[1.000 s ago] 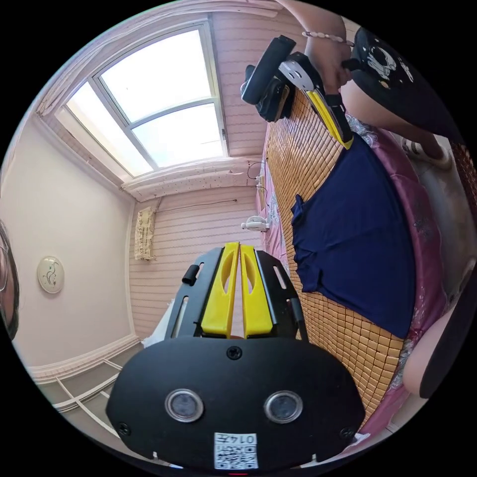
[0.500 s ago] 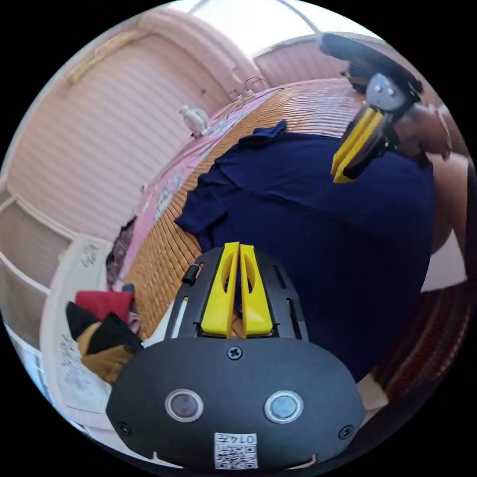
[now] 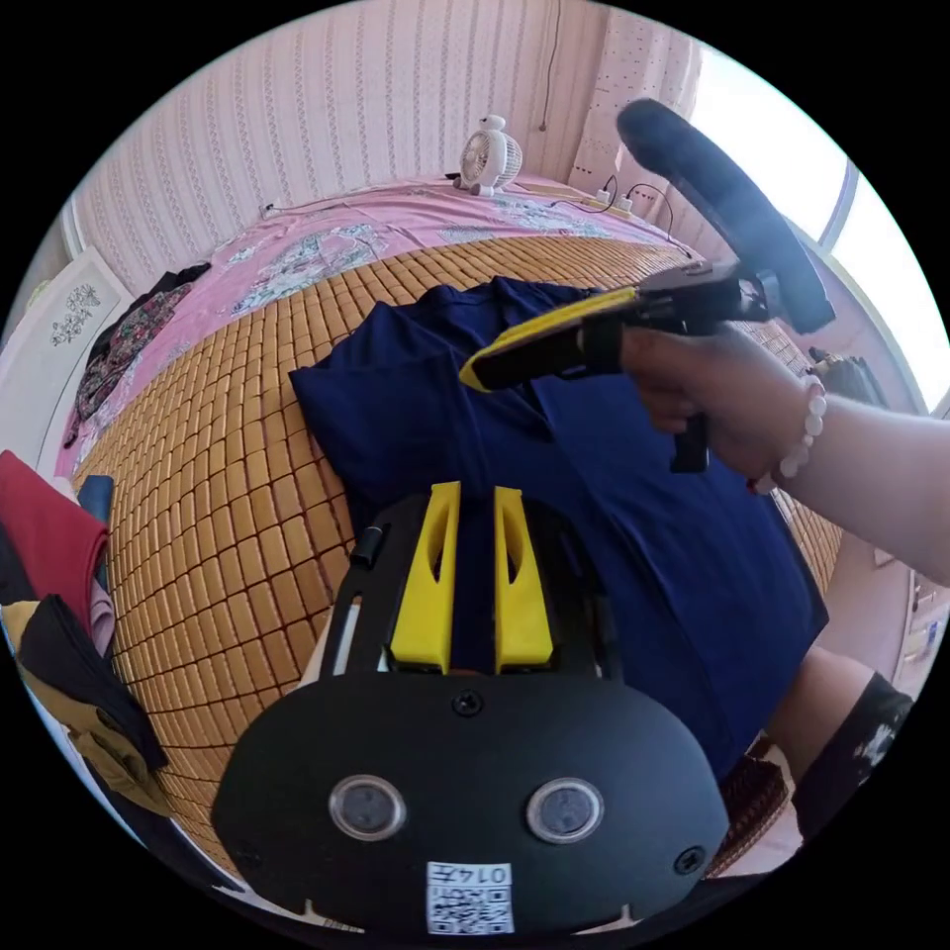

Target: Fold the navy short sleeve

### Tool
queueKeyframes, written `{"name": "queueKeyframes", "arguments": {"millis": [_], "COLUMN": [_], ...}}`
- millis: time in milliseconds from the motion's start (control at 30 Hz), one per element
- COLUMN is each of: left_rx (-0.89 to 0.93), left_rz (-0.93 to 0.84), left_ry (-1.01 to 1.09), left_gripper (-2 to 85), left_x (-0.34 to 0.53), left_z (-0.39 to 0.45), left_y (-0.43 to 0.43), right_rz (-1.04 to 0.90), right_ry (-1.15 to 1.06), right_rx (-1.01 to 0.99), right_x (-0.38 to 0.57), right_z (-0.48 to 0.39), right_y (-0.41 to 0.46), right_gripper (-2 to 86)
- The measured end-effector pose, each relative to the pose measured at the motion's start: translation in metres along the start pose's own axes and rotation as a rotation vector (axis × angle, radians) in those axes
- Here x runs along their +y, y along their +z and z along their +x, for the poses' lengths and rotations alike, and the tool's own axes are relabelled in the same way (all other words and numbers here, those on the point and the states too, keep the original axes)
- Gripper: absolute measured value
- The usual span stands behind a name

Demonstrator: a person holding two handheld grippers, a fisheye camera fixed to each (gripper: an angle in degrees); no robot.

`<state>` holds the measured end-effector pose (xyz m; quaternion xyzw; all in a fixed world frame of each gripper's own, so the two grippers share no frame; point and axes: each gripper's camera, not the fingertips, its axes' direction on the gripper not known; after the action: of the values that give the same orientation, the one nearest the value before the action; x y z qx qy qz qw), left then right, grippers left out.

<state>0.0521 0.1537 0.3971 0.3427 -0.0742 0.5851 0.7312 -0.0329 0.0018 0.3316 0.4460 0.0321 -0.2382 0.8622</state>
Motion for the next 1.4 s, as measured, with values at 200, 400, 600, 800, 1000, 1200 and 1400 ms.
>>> {"name": "queueKeyframes", "arguments": {"millis": [200,400,600,800,1000,1200,1400], "left_rx": [0.058,0.188,0.249,0.303,0.238,0.139,0.138], "left_rz": [-0.092,-0.049,0.12,0.157,0.221,0.166,0.119], "left_ry": [-0.056,-0.12,-0.297,-0.441,-0.602,-0.707,-0.616], "left_gripper": [4.9,-0.5,-1.0,-1.0,-0.9,-0.9,-0.8], "left_x": [-0.042,-0.07,-0.074,-0.074,-0.063,-0.038,-0.048], "left_z": [-0.036,-0.082,-0.139,-0.177,-0.212,-0.243,-0.23], "left_y": [0.01,-0.017,-0.072,-0.091,-0.113,-0.126,-0.135], "right_rz": [-0.099,-0.147,-0.23,-0.288,-0.07,0.112,0.261], "right_ry": [0.017,-0.053,-0.255,-0.271,-0.297,-0.288,-0.126], "right_rx": [-0.014,-0.132,-0.046,-0.045,-0.344,-0.36,0.144], "right_x": [-0.048,-0.073,-0.116,-0.129,-0.157,-0.14,-0.03], "right_z": [0.017,0.018,-0.013,-0.024,-0.068,-0.074,-0.021], "right_y": [0.026,-0.003,-0.036,-0.041,-0.044,-0.062,-0.11], "right_gripper": [3.1,-0.1,-0.5,-0.4,3.1,4.9,0.5]}}
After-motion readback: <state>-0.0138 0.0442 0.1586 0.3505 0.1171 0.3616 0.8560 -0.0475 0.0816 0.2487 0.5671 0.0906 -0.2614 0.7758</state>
